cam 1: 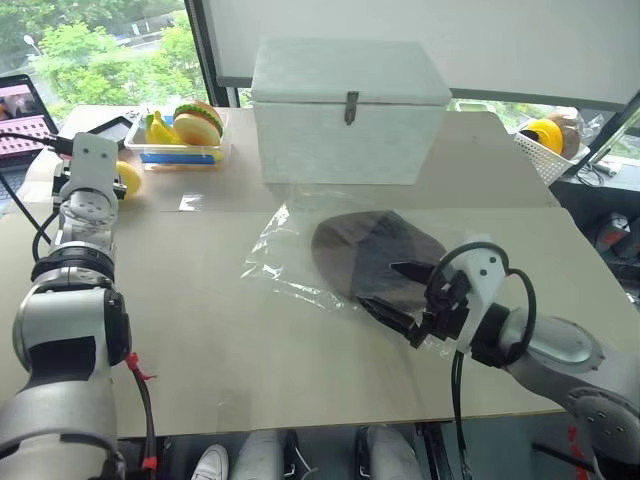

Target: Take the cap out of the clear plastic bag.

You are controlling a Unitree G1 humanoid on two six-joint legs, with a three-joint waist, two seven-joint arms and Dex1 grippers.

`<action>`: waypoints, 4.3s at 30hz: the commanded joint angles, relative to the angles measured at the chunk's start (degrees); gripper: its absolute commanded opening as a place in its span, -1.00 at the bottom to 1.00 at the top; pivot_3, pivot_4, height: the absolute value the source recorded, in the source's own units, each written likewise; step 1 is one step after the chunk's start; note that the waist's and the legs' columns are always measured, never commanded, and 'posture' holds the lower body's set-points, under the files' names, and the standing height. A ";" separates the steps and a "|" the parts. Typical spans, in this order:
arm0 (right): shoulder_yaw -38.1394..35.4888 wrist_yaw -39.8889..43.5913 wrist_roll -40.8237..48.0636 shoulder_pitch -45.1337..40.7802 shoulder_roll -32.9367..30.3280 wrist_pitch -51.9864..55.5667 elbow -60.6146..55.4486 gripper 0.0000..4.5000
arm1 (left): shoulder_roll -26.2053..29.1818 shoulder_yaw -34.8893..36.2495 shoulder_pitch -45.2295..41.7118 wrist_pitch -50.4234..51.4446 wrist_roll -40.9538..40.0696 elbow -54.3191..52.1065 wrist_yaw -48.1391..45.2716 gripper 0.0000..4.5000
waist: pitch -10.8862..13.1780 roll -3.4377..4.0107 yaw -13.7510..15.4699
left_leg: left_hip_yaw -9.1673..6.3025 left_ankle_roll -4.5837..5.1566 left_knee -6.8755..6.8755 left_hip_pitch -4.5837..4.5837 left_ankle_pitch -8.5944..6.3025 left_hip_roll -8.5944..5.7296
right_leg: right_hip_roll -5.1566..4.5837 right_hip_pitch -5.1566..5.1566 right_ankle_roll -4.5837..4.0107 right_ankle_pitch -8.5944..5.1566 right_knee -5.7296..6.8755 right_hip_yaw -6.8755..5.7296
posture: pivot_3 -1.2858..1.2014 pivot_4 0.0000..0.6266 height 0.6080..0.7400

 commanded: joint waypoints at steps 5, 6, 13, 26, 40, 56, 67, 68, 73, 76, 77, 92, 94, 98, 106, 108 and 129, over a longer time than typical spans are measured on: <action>-0.94 1.87 -1.90 -1.02 0.01 -1.65 0.70 1.00 | -9.48 7.01 -3.10 -10.31 -11.99 -5.81 -25.68 0.59 | -0.01 -0.01 0.84 | 0.00 0.00 0.09 0.00 0.00 0.00 | -0.01 0.05 0.00 0.00 0.01 -0.04 | 0.03 -0.52 0.74; -0.81 2.00 -2.15 -1.19 0.16 -1.66 0.88 1.00 | -11.19 7.07 -2.85 -10.47 -13.37 -6.95 -30.31 0.59 | -0.01 -0.01 0.86 | 0.00 0.00 0.11 0.00 0.00 0.00 | -0.01 0.05 0.00 0.00 0.01 -0.04 | 0.03 -0.52 0.74; -3.71 2.32 -3.48 0.08 -0.24 -2.02 1.40 1.00 | -20.94 -0.84 7.34 12.08 -29.76 -40.99 -65.14 0.59 | -0.01 0.00 -0.24 | 0.05 0.00 0.17 -0.03 0.00 0.00 | 0.02 0.06 0.00 0.00 0.01 -0.08 | 0.03 -0.52 0.74; -32.93 19.19 -12.19 32.45 1.91 -15.83 3.46 1.00 | -3.38 -13.88 25.50 32.27 -33.75 -79.47 -82.20 0.59 | -0.18 0.31 1.55 | -0.02 -0.08 0.18 0.41 0.05 0.05 | 0.00 0.34 -0.03 -0.03 -0.11 0.13 | 0.03 -0.52 0.74; -32.68 21.69 -14.44 38.96 4.31 -19.52 0.93 1.00 | -9.23 -26.85 29.79 7.86 -14.29 -75.53 -71.29 0.59 | -0.38 0.66 1.00 | 0.09 0.04 0.23 0.72 -0.04 0.12 | 0.06 0.34 -0.09 0.02 0.05 0.75 | 0.03 -0.52 0.74; -33.20 15.00 -8.55 39.80 4.89 -17.07 -4.15 1.00 | -21.69 -33.12 22.84 -14.51 3.87 -49.04 -49.70 0.59 | -0.38 0.67 2.31 | 0.18 0.38 0.36 0.50 -0.23 0.09 | -0.01 0.22 0.00 0.09 -0.01 0.77 | 0.03 -0.52 0.74; -31.70 24.10 -5.53 49.43 3.58 -18.93 -8.07 1.00 | -26.95 -33.50 18.45 -17.23 6.76 -38.08 -45.58 0.59 | -0.38 0.67 2.57 | 0.17 1.14 0.74 0.39 -0.69 0.09 | -0.13 0.28 0.29 0.25 -0.12 0.74 | 0.03 -0.52 0.74; -31.58 24.28 -6.13 49.66 3.56 -19.05 -7.93 1.00 | -27.08 -33.29 18.11 -17.07 6.78 -37.38 -45.38 0.59 | -0.38 0.67 2.53 | 0.17 1.22 0.79 0.40 -0.74 0.08 | -0.16 0.25 0.34 0.29 -0.15 0.76 | 0.03 -0.52 0.74; -31.47 23.86 -7.02 49.63 3.83 -19.23 -8.11 1.00 | -22.56 -33.70 17.25 -18.55 5.07 -33.43 -55.29 0.59 | -0.41 0.69 2.09 | 0.17 1.26 0.82 0.46 -0.78 0.09 | -0.19 0.17 0.41 0.34 -0.20 0.80 | 0.03 -0.52 0.74; -31.51 23.66 -7.45 49.83 4.17 -19.40 -8.15 1.00 | -19.74 -32.68 16.52 -19.99 1.68 -30.53 -63.52 0.59 | -0.52 0.87 1.38 | 0.25 0.97 0.78 0.45 -0.62 0.10 | -0.18 0.23 0.38 0.35 -0.13 0.86 | 0.03 -0.52 0.74; -31.19 23.63 -7.94 49.87 4.18 -19.33 -7.93 1.00 | -18.11 -33.20 16.26 -21.29 1.14 -28.96 -68.00 0.59 | -0.53 0.87 1.20 | 0.27 0.96 0.78 0.46 -0.61 0.11 | -0.18 0.22 0.38 0.35 -0.11 0.88 | 0.03 -0.52 0.74; -29.80 23.12 -9.73 47.85 3.98 -18.85 -6.31 1.00 | -23.65 -27.05 3.60 -22.01 -1.74 -13.35 -66.34 0.59 | -1.38 0.76 1.25 | 0.29 1.31 0.81 0.52 -0.83 0.12 | -0.17 0.10 0.43 0.34 -0.18 0.96 | 0.03 -0.52 0.74; -30.17 23.08 -9.73 47.63 3.93 -18.76 -5.99 1.00 | -24.81 -27.36 6.82 -24.14 -1.78 -16.61 -67.71 0.59 | -1.38 0.76 1.72 | 0.28 1.38 0.91 0.33 -0.87 0.09 | -0.22 0.00 0.50 0.39 -0.22 0.94 | 0.03 -0.52 0.74; -30.53 23.07 -9.71 47.31 3.75 -18.53 -5.68 1.00 | -25.63 -27.74 14.21 -25.22 -3.13 -25.38 -69.85 0.59 | -1.37 0.74 1.42 | 0.45 1.03 0.92 0.25 -0.76 0.03 | -0.25 0.13 0.54 0.41 -0.31 1.03 | 0.03 -0.52 0.74; -29.04 22.07 -9.93 45.89 3.72 -18.39 -5.06 1.00 | -27.31 -28.45 23.99 -28.46 11.13 -44.12 -40.98 0.59 | -1.39 0.78 2.72 | 0.38 1.25 0.86 0.33 -0.92 0.03 | -0.29 0.19 0.63 0.44 -0.68 0.92 | 0.03 -0.52 0.74; -28.68 21.83 -9.94 45.29 3.77 -18.35 -4.85 1.00 | -27.74 -29.43 23.79 -27.88 16.70 -45.10 -33.21 0.59 | -1.39 0.78 2.70 | 0.34 1.56 0.86 0.32 -1.10 0.03 | -0.26 0.21 0.70 0.61 -0.88 0.94 | 0.03 -0.52 0.74; -30.70 19.01 -8.01 45.80 4.76 -18.71 -6.34 1.00 | -41.11 -41.50 15.36 -20.80 31.50 -23.24 -7.95 0.36 | -1.41 0.75 3.94 | 0.40 1.64 0.89 0.24 -1.15 0.03 | -0.38 0.22 0.85 0.79 -1.14 0.92 | 0.03 -0.52 0.74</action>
